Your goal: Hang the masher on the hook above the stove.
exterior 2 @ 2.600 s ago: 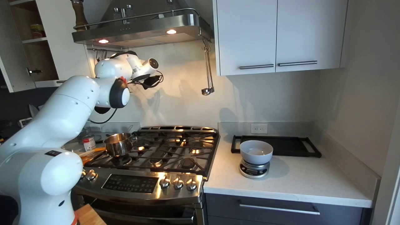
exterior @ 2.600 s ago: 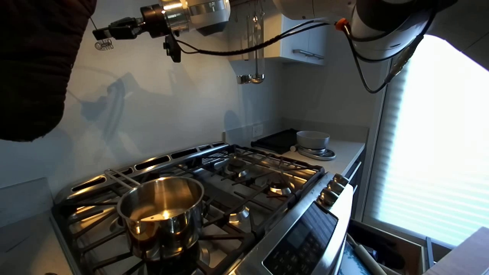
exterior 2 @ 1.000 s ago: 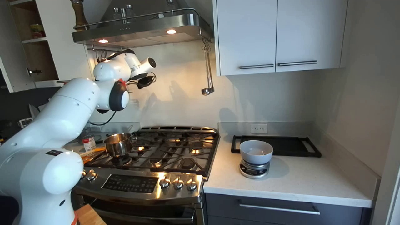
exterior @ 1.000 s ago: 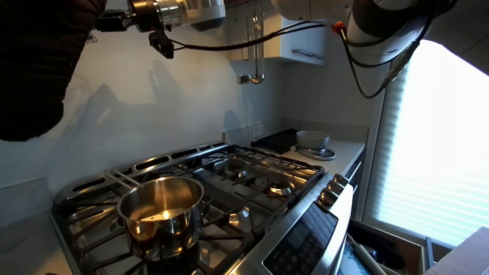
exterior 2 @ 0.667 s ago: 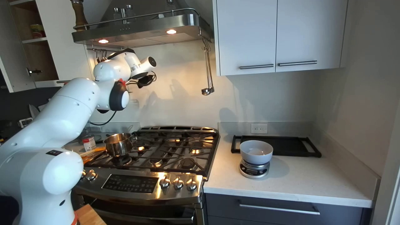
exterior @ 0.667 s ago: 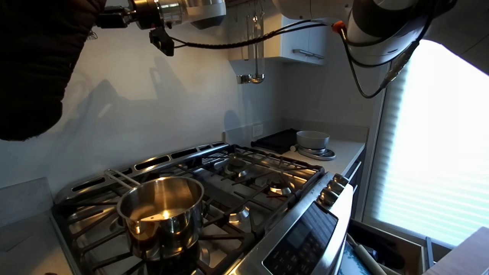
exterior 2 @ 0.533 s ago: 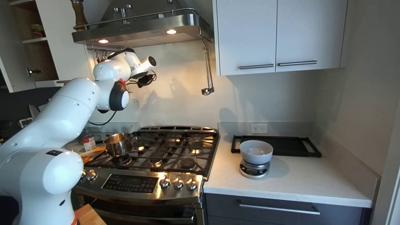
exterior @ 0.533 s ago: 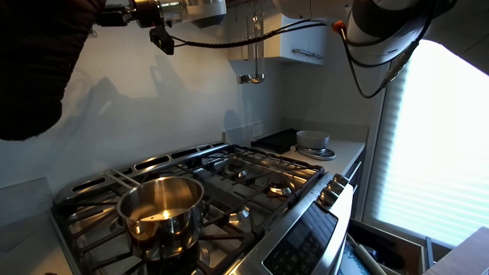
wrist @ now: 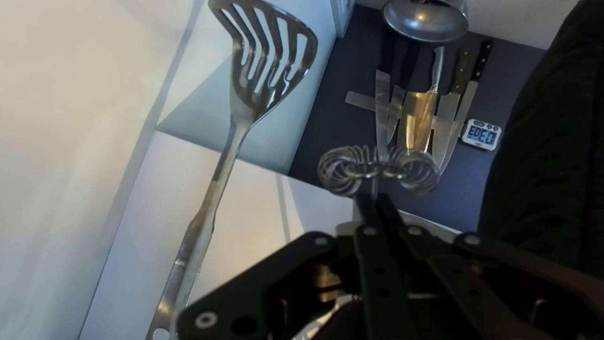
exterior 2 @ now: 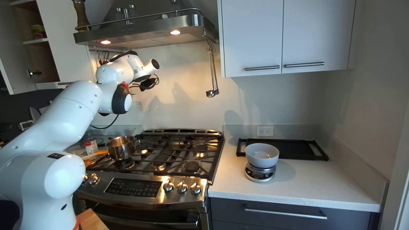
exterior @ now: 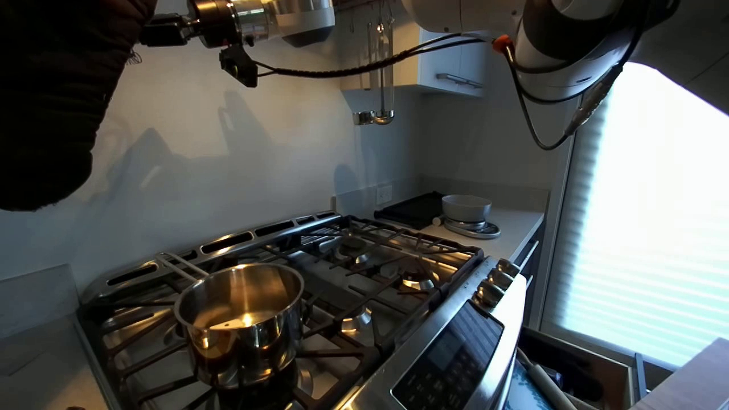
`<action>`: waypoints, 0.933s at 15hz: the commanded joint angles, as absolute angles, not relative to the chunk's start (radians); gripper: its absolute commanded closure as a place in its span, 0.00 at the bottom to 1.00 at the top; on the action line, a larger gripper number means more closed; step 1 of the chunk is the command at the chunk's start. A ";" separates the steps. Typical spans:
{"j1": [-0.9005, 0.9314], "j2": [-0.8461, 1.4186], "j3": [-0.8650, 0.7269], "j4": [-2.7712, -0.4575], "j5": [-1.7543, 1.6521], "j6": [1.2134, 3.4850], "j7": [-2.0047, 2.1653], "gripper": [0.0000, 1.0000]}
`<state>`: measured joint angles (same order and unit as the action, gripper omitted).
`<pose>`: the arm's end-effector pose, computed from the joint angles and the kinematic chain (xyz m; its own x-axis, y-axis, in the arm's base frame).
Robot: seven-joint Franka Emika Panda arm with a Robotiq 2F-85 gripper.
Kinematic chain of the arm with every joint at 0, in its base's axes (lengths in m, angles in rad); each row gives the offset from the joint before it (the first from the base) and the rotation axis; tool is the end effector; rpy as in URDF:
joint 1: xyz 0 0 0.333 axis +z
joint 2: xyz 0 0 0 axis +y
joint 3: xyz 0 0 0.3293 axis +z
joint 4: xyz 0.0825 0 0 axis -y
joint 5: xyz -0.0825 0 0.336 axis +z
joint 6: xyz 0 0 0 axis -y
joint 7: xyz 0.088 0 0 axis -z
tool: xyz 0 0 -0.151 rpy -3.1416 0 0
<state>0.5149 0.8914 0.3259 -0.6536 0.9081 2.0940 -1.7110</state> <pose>0.5814 0.5344 0.5490 -0.4252 0.2400 0.8727 0.8962 0.2469 0.3687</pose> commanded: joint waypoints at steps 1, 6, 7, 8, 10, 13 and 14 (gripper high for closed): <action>0.528 0.921 0.315 -0.608 0.881 2.054 -1.682 0.99; 0.529 0.935 0.313 -0.605 0.868 2.021 -1.682 0.99; 0.529 0.937 0.313 -0.604 0.867 2.012 -1.682 0.71; 0.528 0.938 0.313 -0.602 0.867 2.003 -1.682 0.71; 0.528 0.940 0.313 -0.599 0.861 1.990 -1.683 0.57; 0.528 0.938 0.312 -0.596 0.849 1.970 -1.683 0.34; 0.527 0.936 0.310 -0.595 0.846 1.964 -1.681 0.26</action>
